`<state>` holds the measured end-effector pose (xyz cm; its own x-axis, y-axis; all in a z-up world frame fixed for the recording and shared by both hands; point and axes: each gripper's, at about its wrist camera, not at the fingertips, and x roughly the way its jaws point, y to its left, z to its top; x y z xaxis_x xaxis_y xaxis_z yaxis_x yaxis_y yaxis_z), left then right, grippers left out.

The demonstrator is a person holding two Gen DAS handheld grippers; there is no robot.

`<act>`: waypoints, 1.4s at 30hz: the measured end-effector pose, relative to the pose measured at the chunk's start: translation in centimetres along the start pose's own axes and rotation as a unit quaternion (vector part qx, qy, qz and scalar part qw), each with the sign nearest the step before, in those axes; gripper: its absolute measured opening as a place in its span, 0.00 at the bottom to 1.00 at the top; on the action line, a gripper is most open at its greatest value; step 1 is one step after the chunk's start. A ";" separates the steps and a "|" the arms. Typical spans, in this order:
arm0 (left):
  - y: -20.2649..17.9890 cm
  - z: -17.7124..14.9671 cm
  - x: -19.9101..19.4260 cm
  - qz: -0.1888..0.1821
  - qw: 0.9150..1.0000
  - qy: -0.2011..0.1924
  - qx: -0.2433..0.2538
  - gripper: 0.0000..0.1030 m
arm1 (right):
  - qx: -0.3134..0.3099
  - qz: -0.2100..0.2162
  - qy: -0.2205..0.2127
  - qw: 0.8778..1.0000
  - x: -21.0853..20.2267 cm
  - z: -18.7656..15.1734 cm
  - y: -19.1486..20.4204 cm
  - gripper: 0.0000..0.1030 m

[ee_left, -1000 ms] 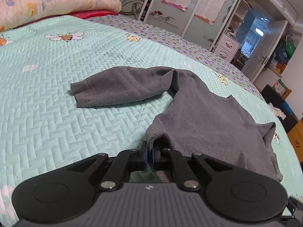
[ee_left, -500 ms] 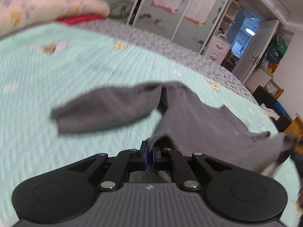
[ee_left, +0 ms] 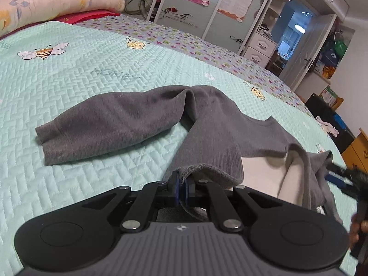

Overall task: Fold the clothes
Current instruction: 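Lay the hoodie flat on the quilt by pulling the hem with both grippers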

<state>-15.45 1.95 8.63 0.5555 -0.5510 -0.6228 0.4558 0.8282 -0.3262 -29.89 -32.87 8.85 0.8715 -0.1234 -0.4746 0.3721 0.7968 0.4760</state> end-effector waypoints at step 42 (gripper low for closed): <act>1.9 -10.6 -5.8 0.054 0.998 0.031 0.006 0.04 | 0.132 -0.081 0.046 0.987 -18.4 -14.8 -5.9 0.02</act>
<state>-25.14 7.81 4.07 0.5577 -0.4508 -0.6970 0.4036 0.8810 -0.2469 -52.82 -26.53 3.79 0.7647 -0.1726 -0.6208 0.5860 0.5870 0.5586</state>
